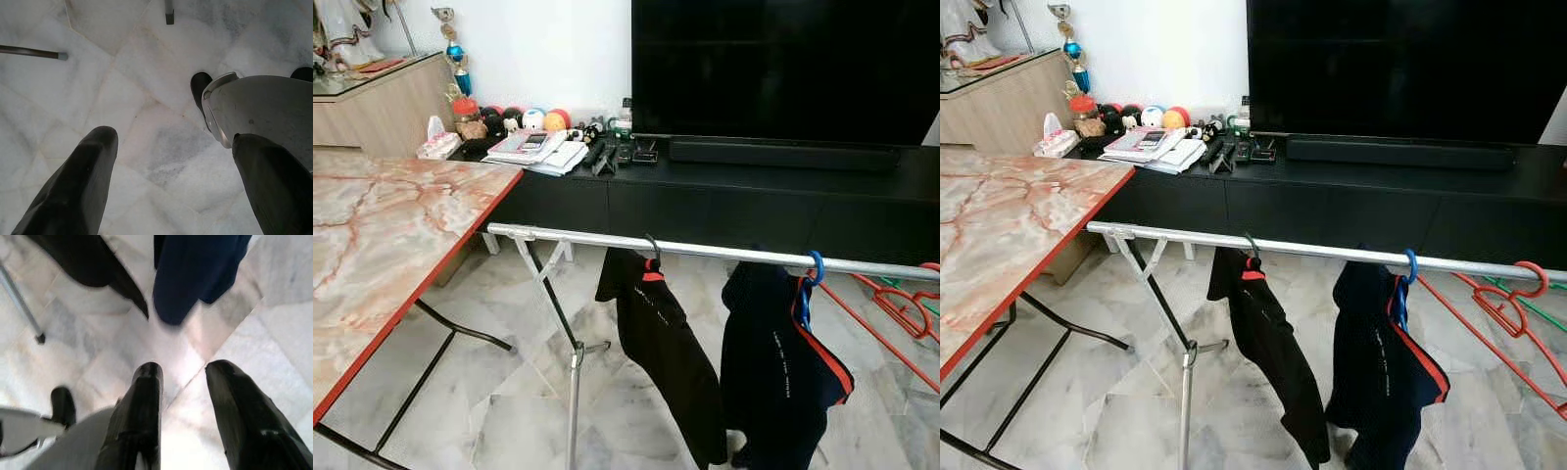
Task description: Hang hanger
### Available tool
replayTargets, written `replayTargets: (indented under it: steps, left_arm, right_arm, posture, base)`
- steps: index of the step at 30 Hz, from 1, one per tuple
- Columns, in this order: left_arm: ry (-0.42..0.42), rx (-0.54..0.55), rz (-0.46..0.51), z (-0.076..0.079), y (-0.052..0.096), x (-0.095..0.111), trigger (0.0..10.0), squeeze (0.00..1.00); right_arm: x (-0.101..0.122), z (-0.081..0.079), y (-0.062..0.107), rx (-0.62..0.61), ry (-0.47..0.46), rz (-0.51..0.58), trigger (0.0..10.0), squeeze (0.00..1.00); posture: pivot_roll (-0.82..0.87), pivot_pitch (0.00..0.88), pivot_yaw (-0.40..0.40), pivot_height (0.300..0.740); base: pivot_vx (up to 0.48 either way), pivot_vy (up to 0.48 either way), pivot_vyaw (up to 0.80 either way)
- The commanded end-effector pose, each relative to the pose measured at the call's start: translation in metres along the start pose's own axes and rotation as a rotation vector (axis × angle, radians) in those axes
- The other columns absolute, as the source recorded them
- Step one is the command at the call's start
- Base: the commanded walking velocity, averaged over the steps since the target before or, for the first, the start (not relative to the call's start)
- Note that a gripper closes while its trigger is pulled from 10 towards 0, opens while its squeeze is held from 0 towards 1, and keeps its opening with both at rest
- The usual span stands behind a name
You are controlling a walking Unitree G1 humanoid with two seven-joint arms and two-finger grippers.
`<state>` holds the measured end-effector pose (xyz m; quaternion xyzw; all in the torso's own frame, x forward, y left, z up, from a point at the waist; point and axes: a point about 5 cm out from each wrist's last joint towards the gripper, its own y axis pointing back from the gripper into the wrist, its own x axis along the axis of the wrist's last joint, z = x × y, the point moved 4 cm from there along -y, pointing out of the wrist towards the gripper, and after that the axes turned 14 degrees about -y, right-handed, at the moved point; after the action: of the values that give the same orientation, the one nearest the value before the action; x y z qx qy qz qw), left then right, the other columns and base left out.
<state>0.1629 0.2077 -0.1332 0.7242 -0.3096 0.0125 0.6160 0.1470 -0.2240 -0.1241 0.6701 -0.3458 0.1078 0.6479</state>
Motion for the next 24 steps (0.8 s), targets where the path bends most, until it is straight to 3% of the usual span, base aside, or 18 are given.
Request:
replayTargets:
  steps: [1, 3, 5, 7, 9, 10, 14, 16, 17, 18, 21, 24]
  left_arm:
    - [-0.017, -0.012, -0.021, 0.001, 0.001, -0.006, 10.0, 0.0]
    - [-0.017, -0.012, -0.02, 0.001, 0.001, -0.006, 10.0, 0.0]
    - [-0.015, -0.012, -0.019, 0.001, 0.001, -0.006, 10.0, 0.0]
    - [-0.014, -0.012, -0.019, 0.001, 0.001, -0.005, 10.0, 0.0]
    - [-0.015, -0.011, -0.019, 0.001, 0.001, -0.005, 10.0, 0.0]
    - [-0.016, -0.011, -0.019, 0.001, 0.001, -0.005, 10.0, 0.0]
    - [-0.019, -0.012, -0.019, 0.0, 0.001, -0.005, 10.0, 0.0]
    - [-0.02, -0.012, -0.018, 0.0, 0.001, -0.005, 10.0, 0.0]
    - [-0.02, -0.012, -0.018, 0.0, 0.001, -0.005, 10.0, 0.0]
    - [-0.017, -0.01, -0.017, 0.0, 0.001, -0.005, 10.0, 0.0]
    - [-0.01, 0.003, -0.019, -0.002, 0.001, -0.006, 10.0, 0.0]
    - [-0.005, 0.013, -0.022, -0.003, 0.001, -0.008, 10.0, 0.0]
  right_arm:
    - [0.002, 0.0, 0.001, 0.012, -0.005, 0.014, 10.0, 1.0]
    - [0.004, 0.002, 0.003, 0.009, -0.007, 0.034, 10.0, 1.0]
    - [0.035, 0.004, 0.014, 0.037, -0.012, 0.239, 10.0, 1.0]
    - [0.049, 0.003, 0.021, 0.05, -0.018, 0.327, 10.0, 1.0]
    - [0.078, 0.007, 0.034, 0.021, -0.045, 0.488, 10.0, 1.0]
    - [0.109, 0.009, 0.051, -0.001, -0.072, 0.659, 10.0, 1.0]
    - [0.138, 0.004, 0.062, 0.006, -0.099, 0.782, 10.0, 1.0]
    - [0.161, -0.005, 0.072, 0.031, -0.106, 0.871, 10.0, 0.39]
    - [0.161, -0.005, 0.072, 0.031, -0.106, 0.871, 10.0, 0.39]
    - [0.182, -0.02, 0.082, 0.085, -0.105, 0.942, 10.0, 0.0]
    - [0.196, -0.038, 0.093, 0.154, -0.099, 0.993, 10.0, 0.0]
    - [0.197, -0.045, 0.094, 0.189, -0.105, 0.99, 10.0, 0.0]
  posture:
    - [-0.05, 0.0, 0.017, 0.74]
    - [-0.05, 0.0, 0.014, 0.74]
    - [-0.05, 0.0, 0.011, 0.74]
    - [-0.05, 0.0, 0.009, 0.74]
    - [-0.06, 0.0, 0.01, 0.74]
    - [-0.06, 0.0, 0.012, 0.74]
    - [-0.06, 0.0, 0.015, 0.74]
    - [-0.06, 0.0, 0.016, 0.74]
    - [-0.06, 0.0, 0.016, 0.74]
    - [-0.05, 0.0, 0.011, 0.74]
    - [-0.05, 0.0, 0.014, 0.74]
    - [-0.05, 0.0, 0.016, 0.74]
  base:
    - [0.0, 0.0, 0.0]
    - [0.0, 0.0, 0.0]
    - [0.0, 0.0, 0.0]
    - [0.0, 0.0, 0.0]
    - [0.0, 0.0, 0.0]
    - [0.0, 0.0, 0.0]
    - [0.0, 0.0, 0.0]
    - [0.0, 0.0, 0.0]
    - [0.0, 0.0, 0.0]
    - [0.0, 0.0, 0.0]
    - [0.0, 0.0, 0.0]
    - [0.0, 0.0, 0.0]
